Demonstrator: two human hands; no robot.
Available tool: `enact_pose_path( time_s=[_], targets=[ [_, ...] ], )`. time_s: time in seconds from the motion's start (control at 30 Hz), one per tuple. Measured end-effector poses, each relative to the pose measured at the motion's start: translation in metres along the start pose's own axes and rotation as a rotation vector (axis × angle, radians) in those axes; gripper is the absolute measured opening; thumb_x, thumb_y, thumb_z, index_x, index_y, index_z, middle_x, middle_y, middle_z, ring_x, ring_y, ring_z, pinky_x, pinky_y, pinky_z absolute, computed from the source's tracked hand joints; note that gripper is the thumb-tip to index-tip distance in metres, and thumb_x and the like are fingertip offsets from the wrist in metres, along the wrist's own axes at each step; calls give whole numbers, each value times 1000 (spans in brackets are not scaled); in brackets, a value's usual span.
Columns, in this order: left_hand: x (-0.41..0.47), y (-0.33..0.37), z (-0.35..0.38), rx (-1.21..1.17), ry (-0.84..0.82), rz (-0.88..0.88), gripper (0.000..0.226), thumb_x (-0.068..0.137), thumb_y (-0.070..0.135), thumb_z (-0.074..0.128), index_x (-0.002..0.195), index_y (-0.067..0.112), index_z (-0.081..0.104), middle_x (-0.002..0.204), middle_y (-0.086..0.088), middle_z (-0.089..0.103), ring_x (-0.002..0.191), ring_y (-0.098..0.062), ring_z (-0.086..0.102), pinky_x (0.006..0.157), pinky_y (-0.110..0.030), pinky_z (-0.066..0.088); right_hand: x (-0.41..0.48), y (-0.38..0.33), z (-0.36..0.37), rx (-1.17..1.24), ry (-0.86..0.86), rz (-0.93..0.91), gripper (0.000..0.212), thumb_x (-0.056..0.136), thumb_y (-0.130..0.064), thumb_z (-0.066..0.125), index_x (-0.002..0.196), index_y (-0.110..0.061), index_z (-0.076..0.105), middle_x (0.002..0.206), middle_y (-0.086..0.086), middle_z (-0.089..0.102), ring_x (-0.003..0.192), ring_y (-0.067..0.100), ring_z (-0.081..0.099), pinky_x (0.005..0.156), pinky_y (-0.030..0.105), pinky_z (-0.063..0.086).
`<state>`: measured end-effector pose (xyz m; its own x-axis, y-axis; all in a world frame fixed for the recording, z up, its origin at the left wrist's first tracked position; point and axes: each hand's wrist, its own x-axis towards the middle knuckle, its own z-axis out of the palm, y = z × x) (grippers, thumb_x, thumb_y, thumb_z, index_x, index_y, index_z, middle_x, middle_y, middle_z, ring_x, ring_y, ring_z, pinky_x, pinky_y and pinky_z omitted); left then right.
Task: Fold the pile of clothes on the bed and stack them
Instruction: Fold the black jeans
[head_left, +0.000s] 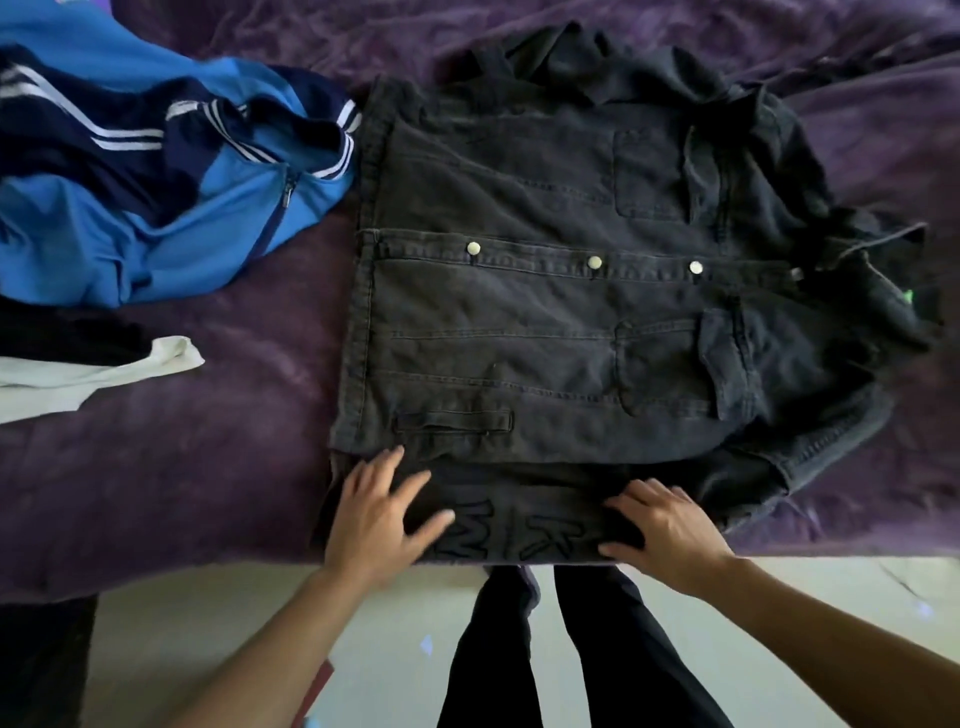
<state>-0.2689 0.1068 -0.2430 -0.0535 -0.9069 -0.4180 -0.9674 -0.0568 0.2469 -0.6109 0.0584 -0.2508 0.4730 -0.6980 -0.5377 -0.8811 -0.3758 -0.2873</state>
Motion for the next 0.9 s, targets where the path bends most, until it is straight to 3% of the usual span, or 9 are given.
enact_pose_path(
  time_s=[0.1,0.17,0.23,0.37,0.43,0.5,0.6,0.73,0.9],
  targets=[
    [-27,4,7,145,-102,148,70,67,71,63,118,23,68,122,-8,64,113,-26,61,98,-48,45,-13,1,0,17,84,24,23,86,-41,65,93,-21,71,87,0,65,88,25,64,73,35,46],
    [-33,6,6,199,-94,184,54,52,38,88,102,21,75,104,-5,71,96,-25,69,81,-42,55,-16,0,-7,39,181,-11,18,86,-35,68,80,-18,70,76,0,63,77,27,65,64,35,47],
    [-30,9,-6,96,-79,113,29,56,7,82,83,14,75,85,-5,71,78,-27,70,66,-35,55,-20,3,-15,82,277,-5,25,88,-39,62,76,-18,67,73,-2,61,75,26,63,64,35,45],
    [-16,0,-37,-47,-92,-186,13,80,10,58,82,20,67,83,-6,69,87,-32,64,69,-37,49,-33,33,-22,15,256,79,63,74,-67,61,120,-24,62,113,-4,63,107,21,57,91,45,45],
    [-10,-9,-57,-182,-123,-219,18,76,8,60,71,25,64,69,-1,67,75,-28,64,66,-36,49,-42,55,-18,-69,156,116,71,69,-57,73,128,-19,59,122,1,63,113,27,58,95,48,44],
    [0,-8,-77,-254,-232,-193,25,75,4,60,64,26,62,59,4,65,60,-15,60,62,-33,49,-52,76,-18,-3,165,191,40,70,-27,80,107,-13,70,100,8,71,95,32,67,83,42,49],
    [18,0,-100,-271,-390,-174,21,76,5,64,67,24,66,65,4,70,64,-13,65,67,-33,52,-65,98,-39,149,168,347,16,77,-22,75,93,-20,74,83,5,73,80,30,69,67,34,49],
    [68,5,-131,-261,-285,-186,10,75,8,70,82,15,72,80,-7,73,80,-26,67,76,-38,52,-45,132,-113,429,211,389,14,76,-29,79,74,-18,71,60,0,63,52,13,54,48,22,41],
    [136,-1,-142,-57,24,-435,41,78,18,71,118,21,61,116,-17,60,102,-36,61,90,-43,50,38,144,-173,186,419,469,44,82,-38,71,122,-24,61,116,10,65,110,33,57,88,42,47]
  ],
)
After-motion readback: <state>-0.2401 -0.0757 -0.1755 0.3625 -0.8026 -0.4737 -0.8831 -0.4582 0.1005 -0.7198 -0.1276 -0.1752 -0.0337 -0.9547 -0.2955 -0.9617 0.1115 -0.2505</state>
